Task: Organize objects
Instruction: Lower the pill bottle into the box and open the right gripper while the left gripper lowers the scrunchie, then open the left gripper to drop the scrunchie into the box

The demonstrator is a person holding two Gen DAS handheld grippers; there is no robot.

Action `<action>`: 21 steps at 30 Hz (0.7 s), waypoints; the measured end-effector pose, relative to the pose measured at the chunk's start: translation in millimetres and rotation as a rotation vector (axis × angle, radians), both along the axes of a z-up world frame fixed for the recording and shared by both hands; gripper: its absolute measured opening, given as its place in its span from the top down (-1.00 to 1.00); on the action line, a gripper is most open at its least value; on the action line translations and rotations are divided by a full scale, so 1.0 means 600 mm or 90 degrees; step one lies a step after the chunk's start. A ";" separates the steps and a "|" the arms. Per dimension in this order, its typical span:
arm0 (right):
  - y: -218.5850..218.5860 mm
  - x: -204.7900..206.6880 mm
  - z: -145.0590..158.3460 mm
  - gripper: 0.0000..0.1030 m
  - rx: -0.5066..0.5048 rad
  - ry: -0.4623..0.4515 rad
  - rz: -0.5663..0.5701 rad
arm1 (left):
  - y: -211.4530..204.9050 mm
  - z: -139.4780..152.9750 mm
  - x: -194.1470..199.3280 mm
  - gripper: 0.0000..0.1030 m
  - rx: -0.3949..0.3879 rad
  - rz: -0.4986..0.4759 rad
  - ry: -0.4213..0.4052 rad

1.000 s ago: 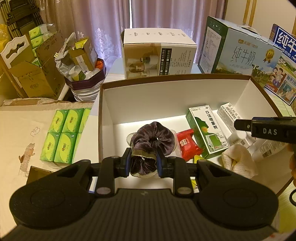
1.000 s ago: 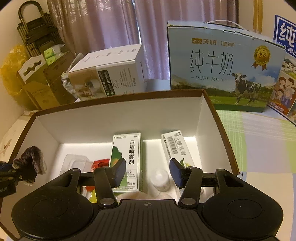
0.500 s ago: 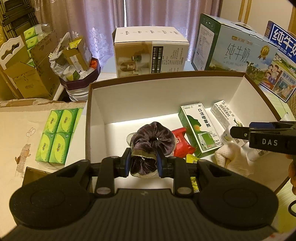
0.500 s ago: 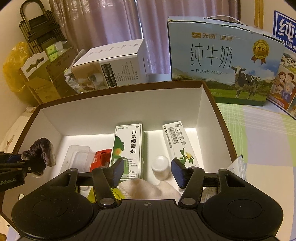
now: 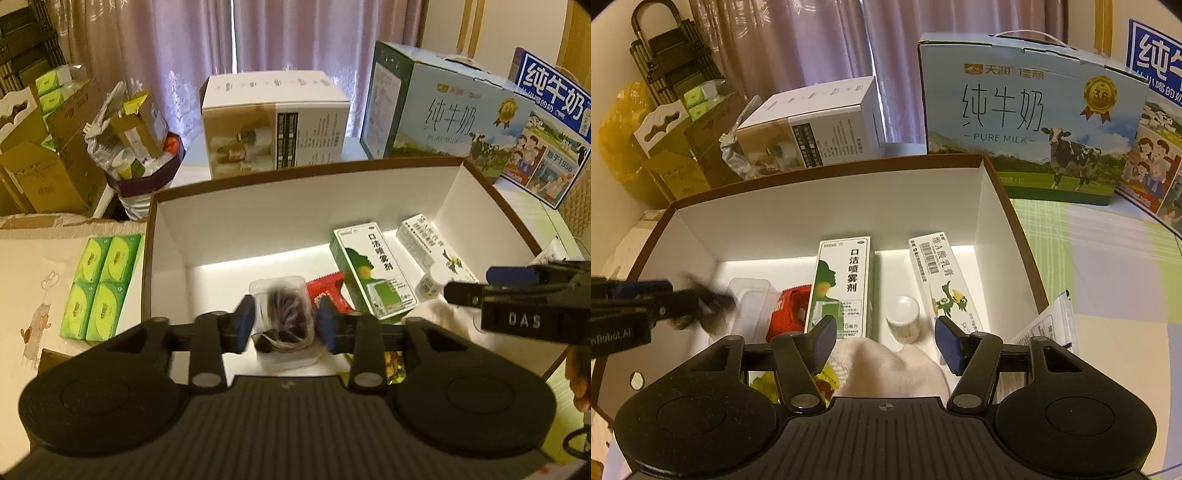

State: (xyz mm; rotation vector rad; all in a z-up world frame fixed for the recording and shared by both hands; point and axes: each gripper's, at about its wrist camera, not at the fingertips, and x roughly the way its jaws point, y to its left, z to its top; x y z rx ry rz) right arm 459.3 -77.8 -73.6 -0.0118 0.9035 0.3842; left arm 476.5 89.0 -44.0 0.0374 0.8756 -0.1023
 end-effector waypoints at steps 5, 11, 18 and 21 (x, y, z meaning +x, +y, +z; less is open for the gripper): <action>-0.002 -0.017 0.005 -0.17 -0.003 0.003 0.010 | -0.001 0.008 -0.007 -0.19 -0.003 -0.010 -0.011; -0.001 -0.039 0.012 -0.21 -0.005 0.005 0.025 | 0.006 0.014 -0.022 -0.47 -0.004 -0.004 -0.013; -0.008 -0.066 0.027 -0.21 0.000 0.001 0.021 | 0.019 0.027 -0.049 -0.69 -0.011 0.004 -0.017; -0.012 -0.082 0.038 -0.21 -0.003 -0.005 0.016 | 0.019 0.037 -0.064 -0.79 -0.015 0.001 -0.027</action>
